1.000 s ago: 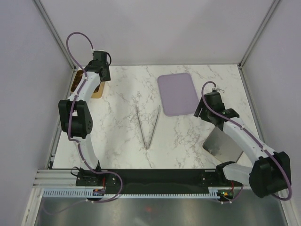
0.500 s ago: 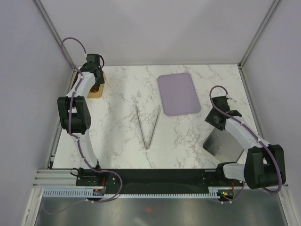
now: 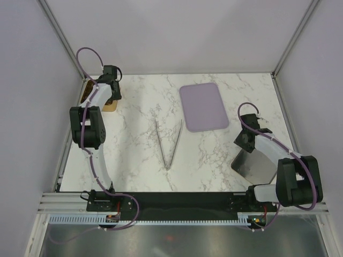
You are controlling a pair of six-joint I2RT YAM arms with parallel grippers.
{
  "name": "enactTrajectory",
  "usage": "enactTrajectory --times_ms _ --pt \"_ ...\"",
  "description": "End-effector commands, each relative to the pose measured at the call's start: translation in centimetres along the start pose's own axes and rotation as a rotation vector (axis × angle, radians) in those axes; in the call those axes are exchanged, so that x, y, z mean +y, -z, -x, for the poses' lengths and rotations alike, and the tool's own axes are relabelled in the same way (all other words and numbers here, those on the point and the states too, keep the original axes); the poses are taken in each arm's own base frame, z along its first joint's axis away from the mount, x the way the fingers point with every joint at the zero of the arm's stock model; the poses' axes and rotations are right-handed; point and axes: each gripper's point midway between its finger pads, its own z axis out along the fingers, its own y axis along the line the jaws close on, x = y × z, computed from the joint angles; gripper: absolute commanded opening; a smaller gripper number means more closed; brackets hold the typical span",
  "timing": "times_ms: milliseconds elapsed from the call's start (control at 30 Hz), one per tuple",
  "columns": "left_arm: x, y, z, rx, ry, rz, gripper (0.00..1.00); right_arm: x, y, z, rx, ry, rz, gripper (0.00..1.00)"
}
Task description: Pack the chocolate
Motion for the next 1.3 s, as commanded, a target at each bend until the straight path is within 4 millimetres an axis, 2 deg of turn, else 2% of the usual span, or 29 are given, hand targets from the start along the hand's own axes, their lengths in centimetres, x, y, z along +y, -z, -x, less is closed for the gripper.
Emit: enactTrajectory --times_ms 0,167,433,567,700,833,933,967,1067,1167,1267 --pt "-0.6 -0.4 0.8 -0.034 -0.038 -0.033 0.43 0.6 -0.6 0.1 -0.011 -0.024 0.028 0.5" --pt "-0.7 -0.9 0.3 -0.019 -0.038 -0.032 0.37 0.7 -1.3 -0.7 0.016 -0.015 0.038 0.45" --pt "-0.8 -0.9 -1.6 0.024 -0.025 -0.045 0.3 1.0 -0.8 0.0 -0.014 0.003 0.062 0.42" --pt "-1.4 -0.5 -2.4 0.042 -0.009 -0.079 0.25 0.5 -0.8 -0.4 -0.01 0.008 0.057 0.41" --pt "-2.4 0.4 -3.1 0.055 0.007 -0.122 0.21 0.3 -0.6 -0.6 -0.013 0.012 0.064 0.38" --pt "-4.1 2.6 -3.3 0.046 0.019 -0.163 0.2 0.4 -0.2 -0.7 -0.016 0.022 0.085 0.32" --pt "-6.0 3.7 -4.9 0.064 0.006 -0.186 0.2 0.3 -0.1 -0.9 -0.014 0.026 0.096 0.29" --pt "-6.8 4.6 -5.1 0.058 -0.002 -0.201 0.21 0.3 -0.1 -1.1 -0.013 0.027 0.098 0.29" --pt "-8.0 5.7 -7.4 0.093 -0.004 -0.215 0.21 0.2 -0.1 -1.3 -0.01 0.037 0.106 0.25" --pt "-9.3 6.7 -8.5 0.098 -0.026 -0.233 0.22 0.2 0.1 -1.4 -0.015 0.05 0.116 0.23" --pt "-9.6 7.6 -9.7 0.107 -0.039 -0.232 0.25 0.2 0.4 -1.1 -0.033 0.059 0.128 0.15"
